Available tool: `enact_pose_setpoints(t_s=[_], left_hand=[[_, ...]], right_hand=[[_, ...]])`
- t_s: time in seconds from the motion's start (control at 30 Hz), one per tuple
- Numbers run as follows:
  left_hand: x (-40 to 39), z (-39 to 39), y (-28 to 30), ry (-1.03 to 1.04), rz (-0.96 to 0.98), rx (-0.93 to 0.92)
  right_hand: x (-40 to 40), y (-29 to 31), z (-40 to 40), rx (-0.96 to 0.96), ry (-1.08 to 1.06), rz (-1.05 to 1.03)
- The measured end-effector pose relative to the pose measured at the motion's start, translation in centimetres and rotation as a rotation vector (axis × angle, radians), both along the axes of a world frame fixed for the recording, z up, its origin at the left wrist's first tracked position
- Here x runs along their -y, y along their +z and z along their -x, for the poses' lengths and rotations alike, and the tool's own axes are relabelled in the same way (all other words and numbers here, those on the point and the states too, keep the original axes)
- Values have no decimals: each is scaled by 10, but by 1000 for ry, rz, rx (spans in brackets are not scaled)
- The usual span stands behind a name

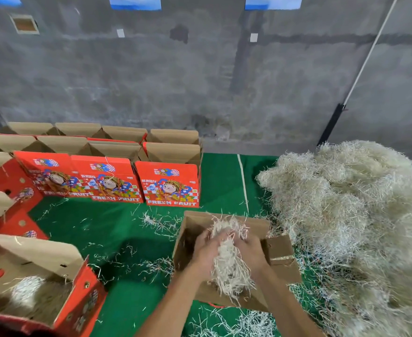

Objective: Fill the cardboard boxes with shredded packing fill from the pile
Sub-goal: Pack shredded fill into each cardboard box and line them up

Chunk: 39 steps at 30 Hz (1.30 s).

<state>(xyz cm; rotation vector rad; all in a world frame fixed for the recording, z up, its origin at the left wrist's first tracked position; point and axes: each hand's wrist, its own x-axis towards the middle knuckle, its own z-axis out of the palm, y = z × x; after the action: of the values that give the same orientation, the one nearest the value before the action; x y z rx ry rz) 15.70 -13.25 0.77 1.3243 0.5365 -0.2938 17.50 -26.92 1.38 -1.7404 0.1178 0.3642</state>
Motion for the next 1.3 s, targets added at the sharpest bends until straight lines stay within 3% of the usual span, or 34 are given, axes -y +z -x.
enact_pose_setpoints(t_s=[0.27, 0.4, 0.63, 0.77, 0.83, 0.93, 1.1, 1.2, 1.23, 1.27, 1.3], left_hand=[[-53, -19, 12, 280, -203, 268], [-40, -17, -2, 133, -454, 337], [-40, -15, -30, -5, -901, 380], [-41, -14, -39, -66, -1210, 422], [-44, -14, -41, -176, -1128, 416], [-47, -21, -42, -487, -969, 301], [-43, -48, -58, -819, -966, 150], [-41, -65, -71, -974, -1058, 17], [-39, -70, -78, -1028, -1089, -8], [-37, -73, -84, -1072, -1102, -24], [-35, -77, -90, -1101, -1098, -42]], right_hand=[[47, 7, -23, 37, -323, -1], [39, 2, -25, 153, -149, 187], [45, 4, -17, 413, -142, 365], [46, -11, -20, 259, 154, 458], [41, -22, -26, 180, 357, 579], [28, -40, -37, 144, 497, 727], [14, -79, -60, 41, 596, 943], [8, -103, -68, 9, 625, 873], [5, -111, -72, -84, 718, 836], [4, -120, -73, -46, 911, 951], [3, -125, -72, -143, 918, 1005]])
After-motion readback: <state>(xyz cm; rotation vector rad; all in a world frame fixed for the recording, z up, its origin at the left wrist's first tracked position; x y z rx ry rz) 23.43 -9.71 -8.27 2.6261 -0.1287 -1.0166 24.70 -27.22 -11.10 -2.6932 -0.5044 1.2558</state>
